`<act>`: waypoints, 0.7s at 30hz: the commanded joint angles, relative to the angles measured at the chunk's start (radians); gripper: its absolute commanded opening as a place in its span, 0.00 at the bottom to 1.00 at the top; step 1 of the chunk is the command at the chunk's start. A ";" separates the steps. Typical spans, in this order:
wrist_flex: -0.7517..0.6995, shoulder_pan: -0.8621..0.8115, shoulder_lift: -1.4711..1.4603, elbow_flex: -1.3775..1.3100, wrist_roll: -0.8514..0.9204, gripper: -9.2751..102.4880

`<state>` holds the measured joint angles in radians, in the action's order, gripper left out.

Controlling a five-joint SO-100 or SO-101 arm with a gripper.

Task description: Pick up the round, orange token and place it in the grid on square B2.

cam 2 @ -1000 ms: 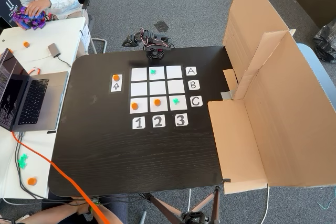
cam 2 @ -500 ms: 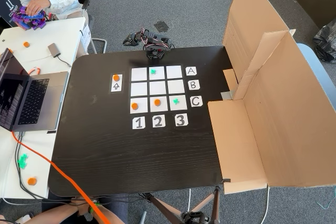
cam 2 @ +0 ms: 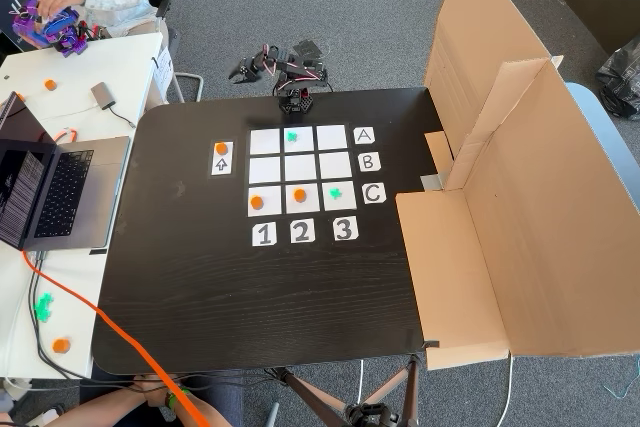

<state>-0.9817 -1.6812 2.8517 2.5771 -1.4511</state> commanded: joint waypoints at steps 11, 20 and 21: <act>-0.403 0.086 -0.451 -0.621 0.038 0.47; -0.529 0.215 -0.663 -0.818 0.052 0.64; -0.531 0.227 -0.681 -0.825 0.057 0.64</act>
<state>-1.5018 -1.4834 2.1967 1.8147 -1.4082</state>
